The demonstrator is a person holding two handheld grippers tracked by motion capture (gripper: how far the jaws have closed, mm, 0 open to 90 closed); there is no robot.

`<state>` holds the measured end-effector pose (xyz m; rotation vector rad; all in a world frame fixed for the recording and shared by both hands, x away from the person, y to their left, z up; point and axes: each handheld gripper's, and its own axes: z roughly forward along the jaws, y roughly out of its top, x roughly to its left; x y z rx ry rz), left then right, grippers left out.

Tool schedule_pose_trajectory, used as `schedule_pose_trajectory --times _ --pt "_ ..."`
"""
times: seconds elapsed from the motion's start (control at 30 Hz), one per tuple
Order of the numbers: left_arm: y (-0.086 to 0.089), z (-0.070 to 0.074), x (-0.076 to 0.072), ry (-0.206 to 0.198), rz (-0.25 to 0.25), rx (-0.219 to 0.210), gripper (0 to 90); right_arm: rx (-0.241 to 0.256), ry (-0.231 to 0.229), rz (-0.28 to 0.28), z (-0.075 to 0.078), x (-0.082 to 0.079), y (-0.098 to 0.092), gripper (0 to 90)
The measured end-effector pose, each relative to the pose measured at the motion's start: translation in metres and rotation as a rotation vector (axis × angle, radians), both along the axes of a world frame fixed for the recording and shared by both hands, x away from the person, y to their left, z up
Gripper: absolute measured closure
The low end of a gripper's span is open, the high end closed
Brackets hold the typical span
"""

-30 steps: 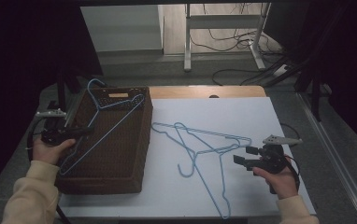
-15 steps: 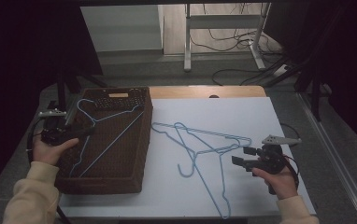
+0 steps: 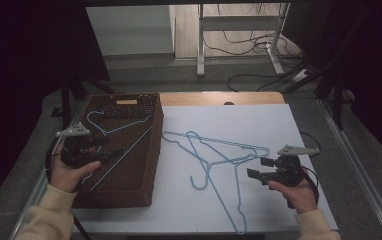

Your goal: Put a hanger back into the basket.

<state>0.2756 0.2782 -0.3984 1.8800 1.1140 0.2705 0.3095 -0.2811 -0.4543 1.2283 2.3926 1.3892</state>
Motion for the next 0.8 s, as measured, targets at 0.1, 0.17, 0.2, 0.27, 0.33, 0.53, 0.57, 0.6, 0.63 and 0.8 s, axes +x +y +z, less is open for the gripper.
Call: schedule_pose_trajectory --times 0.1,0.17,0.2,0.27,0.33,0.53,0.57,0.6,0.63,0.8 --pt "-0.011 -0.003 -0.008 -0.006 -0.025 -0.023 22.4 -0.005 -0.002 0.0 0.0 0.0 0.0 19.3" --pt "-0.018 -0.006 -0.013 -0.007 -0.047 -0.038 22.4 -0.002 -0.012 0.011 0.001 -0.001 0.0 18.7" --pt "-0.025 -0.008 -0.017 -0.005 -0.064 -0.035 22.2 -0.001 -0.028 0.02 0.002 -0.002 0.001 18.5" --pt "-0.03 -0.012 -0.02 0.0 -0.075 -0.034 22.1 -0.003 -0.033 0.025 0.004 -0.003 0.002 18.4" --pt "-0.034 -0.015 -0.023 0.006 -0.089 -0.023 22.2 -0.006 -0.047 0.027 0.004 -0.003 0.003 18.4" --pt "-0.039 -0.024 -0.03 0.005 -0.105 -0.029 22.0 -0.008 -0.068 0.027 0.007 -0.004 0.002 17.9" --pt "-0.038 -0.027 -0.031 0.014 -0.109 -0.038 22.3 -0.006 -0.078 0.022 0.009 -0.005 0.001 17.9" --pt "-0.039 -0.028 -0.031 0.015 -0.111 -0.032 22.3 -0.008 -0.08 0.02 0.01 -0.005 0.001 17.9" --pt "-0.039 -0.028 -0.031 0.015 -0.111 -0.032 22.4 -0.011 -0.08 0.018 0.01 -0.005 0.001 17.9" --pt "-0.043 -0.034 -0.03 0.025 -0.129 -0.024 22.5 -0.034 -0.081 0.014 0.01 -0.005 0.002 18.0"
